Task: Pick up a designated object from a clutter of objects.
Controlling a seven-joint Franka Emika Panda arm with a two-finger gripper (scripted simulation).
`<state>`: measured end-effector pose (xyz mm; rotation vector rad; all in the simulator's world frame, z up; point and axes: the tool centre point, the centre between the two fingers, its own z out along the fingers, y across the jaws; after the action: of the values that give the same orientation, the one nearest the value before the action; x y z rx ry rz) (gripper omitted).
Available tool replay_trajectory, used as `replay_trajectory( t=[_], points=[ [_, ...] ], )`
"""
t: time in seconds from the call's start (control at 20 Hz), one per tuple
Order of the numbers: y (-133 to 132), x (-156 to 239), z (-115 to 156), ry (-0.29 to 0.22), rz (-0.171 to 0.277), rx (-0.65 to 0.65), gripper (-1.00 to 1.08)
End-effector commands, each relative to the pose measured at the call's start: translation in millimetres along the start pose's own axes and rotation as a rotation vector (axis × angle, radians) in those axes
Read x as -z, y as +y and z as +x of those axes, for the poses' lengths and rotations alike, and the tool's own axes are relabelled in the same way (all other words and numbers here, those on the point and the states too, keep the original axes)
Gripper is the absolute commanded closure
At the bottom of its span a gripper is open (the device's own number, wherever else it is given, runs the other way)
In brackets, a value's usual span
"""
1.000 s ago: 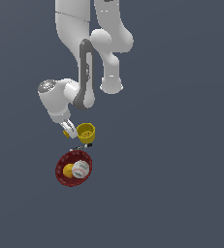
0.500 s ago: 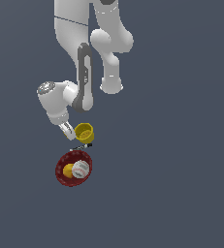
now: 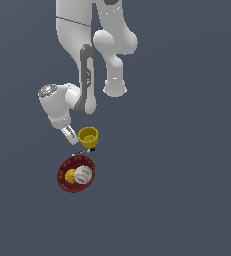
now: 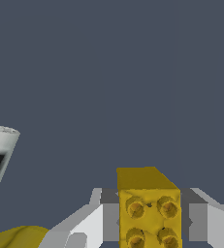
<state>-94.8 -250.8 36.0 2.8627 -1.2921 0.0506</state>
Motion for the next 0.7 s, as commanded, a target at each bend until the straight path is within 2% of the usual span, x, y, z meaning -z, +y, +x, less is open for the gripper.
replay_trajectory(
  t=[0.0,0.3,0.65],
  points=[
    [-0.9,2.1,0.4,0.000,0.000,0.000,1.08],
    [-7.8,19.9,3.1,-0.001,-0.001,0.000,1.08],
    [-23.9,62.5,9.8,-0.004,-0.003,0.000,1.08]
  ],
)
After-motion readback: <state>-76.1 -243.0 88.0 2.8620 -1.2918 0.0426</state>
